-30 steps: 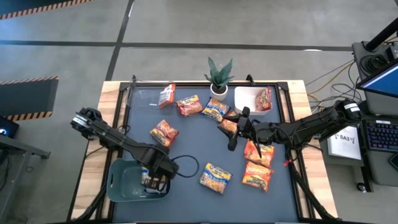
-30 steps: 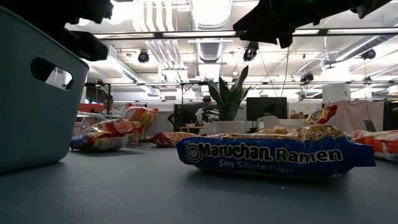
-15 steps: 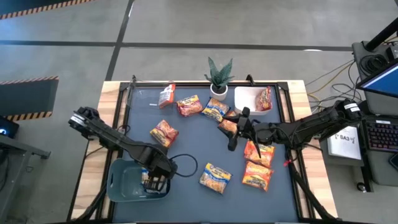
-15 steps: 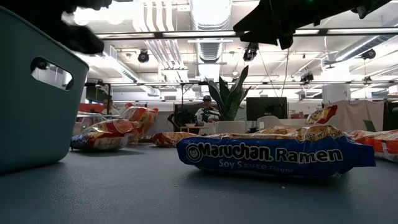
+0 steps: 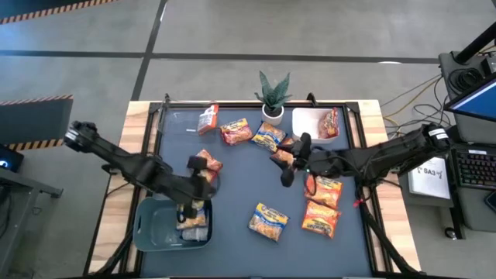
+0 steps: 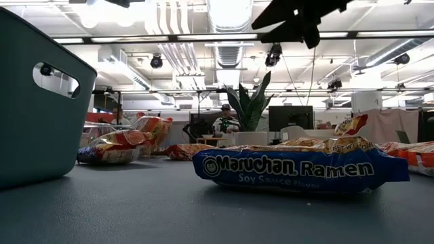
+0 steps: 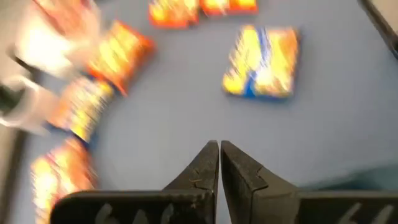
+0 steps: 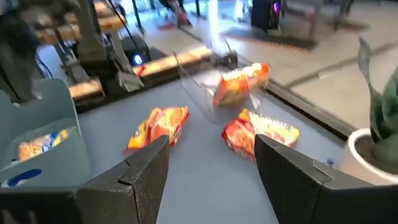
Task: Sort Maruchan noodles
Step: Put the orange noodle pack into the transparent bin
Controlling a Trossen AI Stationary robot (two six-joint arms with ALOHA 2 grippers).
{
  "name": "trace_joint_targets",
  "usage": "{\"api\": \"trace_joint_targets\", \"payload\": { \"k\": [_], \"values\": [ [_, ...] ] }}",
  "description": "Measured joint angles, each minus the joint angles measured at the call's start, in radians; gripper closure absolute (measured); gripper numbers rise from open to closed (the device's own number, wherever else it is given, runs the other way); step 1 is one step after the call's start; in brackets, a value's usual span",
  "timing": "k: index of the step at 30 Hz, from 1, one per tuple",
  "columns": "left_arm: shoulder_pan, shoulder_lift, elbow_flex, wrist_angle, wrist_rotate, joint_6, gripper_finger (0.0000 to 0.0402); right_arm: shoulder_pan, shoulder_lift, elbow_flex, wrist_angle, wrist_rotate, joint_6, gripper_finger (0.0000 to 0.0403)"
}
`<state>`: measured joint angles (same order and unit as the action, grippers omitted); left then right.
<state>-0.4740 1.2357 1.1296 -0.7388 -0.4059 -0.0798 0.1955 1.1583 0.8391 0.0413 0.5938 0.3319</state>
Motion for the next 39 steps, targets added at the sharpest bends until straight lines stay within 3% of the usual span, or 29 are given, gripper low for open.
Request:
{"api": "trace_joint_targets", "payload": {
  "k": [4,8,11,14,21,26,39],
  "values": [
    [0.0,-0.084,-0.111,0.156,-0.173,0.118,0.0401,-0.003,0.045,0.112,-0.214,-0.011,0.054,0.019],
    [0.001,-0.159,-0.227,0.262,-0.439,0.205,0.0401,-0.026,0.114,0.237,-0.426,-0.059,0.134,0.0199],
    [0.004,-0.202,-0.304,0.33,-0.618,0.238,0.0401,-0.049,0.183,0.326,-0.576,-0.096,0.196,0.0206],
    [0.01,-0.237,-0.354,0.386,-0.727,0.232,0.0401,-0.08,0.256,0.398,-0.738,-0.156,0.247,0.0211],
    [0.011,-0.256,-0.389,0.413,-0.755,0.194,0.0401,-0.167,0.41,0.437,-0.972,-0.281,0.346,0.0215],
    [0.011,-0.242,-0.393,0.411,-0.756,0.17,0.0401,-0.207,0.514,0.431,-1.073,-0.289,0.433,0.0215],
    [0.011,-0.184,-0.403,0.41,-0.755,0.152,0.0401,-0.209,0.656,0.431,-1.114,-0.332,0.471,0.0223]
  ]
}}
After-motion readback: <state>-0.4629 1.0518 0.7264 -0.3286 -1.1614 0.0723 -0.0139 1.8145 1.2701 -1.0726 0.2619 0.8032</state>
